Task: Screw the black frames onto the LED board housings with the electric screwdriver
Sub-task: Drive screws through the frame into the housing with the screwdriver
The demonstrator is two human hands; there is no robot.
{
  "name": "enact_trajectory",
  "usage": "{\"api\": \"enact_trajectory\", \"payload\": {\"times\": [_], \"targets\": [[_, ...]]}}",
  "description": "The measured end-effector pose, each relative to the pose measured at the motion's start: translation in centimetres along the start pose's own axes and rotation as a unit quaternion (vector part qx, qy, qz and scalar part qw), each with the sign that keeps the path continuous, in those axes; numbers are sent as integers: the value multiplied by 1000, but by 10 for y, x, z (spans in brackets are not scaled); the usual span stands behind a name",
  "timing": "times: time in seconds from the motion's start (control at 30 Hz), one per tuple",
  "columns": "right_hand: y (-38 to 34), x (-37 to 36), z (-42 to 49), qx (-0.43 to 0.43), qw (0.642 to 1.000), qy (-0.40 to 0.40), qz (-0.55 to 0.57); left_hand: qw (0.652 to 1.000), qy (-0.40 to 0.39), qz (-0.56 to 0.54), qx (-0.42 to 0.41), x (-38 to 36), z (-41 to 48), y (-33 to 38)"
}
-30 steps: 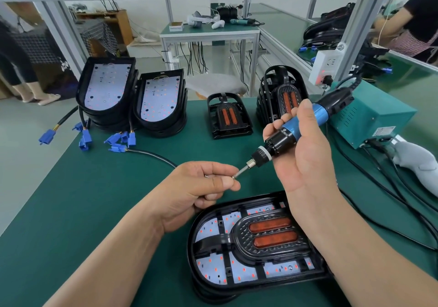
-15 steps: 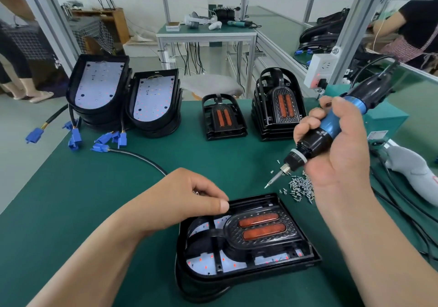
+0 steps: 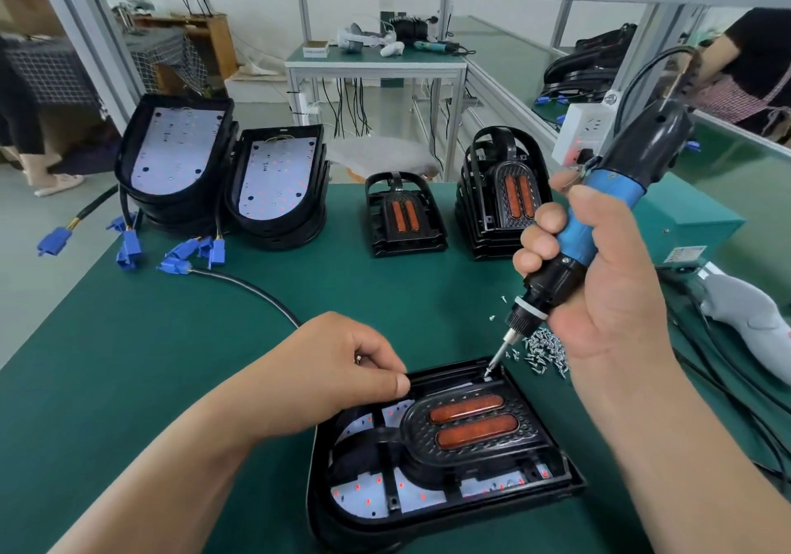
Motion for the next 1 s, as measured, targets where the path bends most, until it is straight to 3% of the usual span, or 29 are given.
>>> {"api": "enact_trajectory", "payload": {"times": [1.0], "targets": [[7,-23,-7,-10,994,-103,-38,999,24,27,-27,-4,0,3]]}}
Point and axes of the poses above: each hand's wrist, its own z-axis towards the middle knuckle, its own x-axis out of the back of the hand, y = z × x, the point moved 8 cm from there along z, towards the middle knuckle, and after that the axes turned 13 degrees about z, right-handed, at the moved point
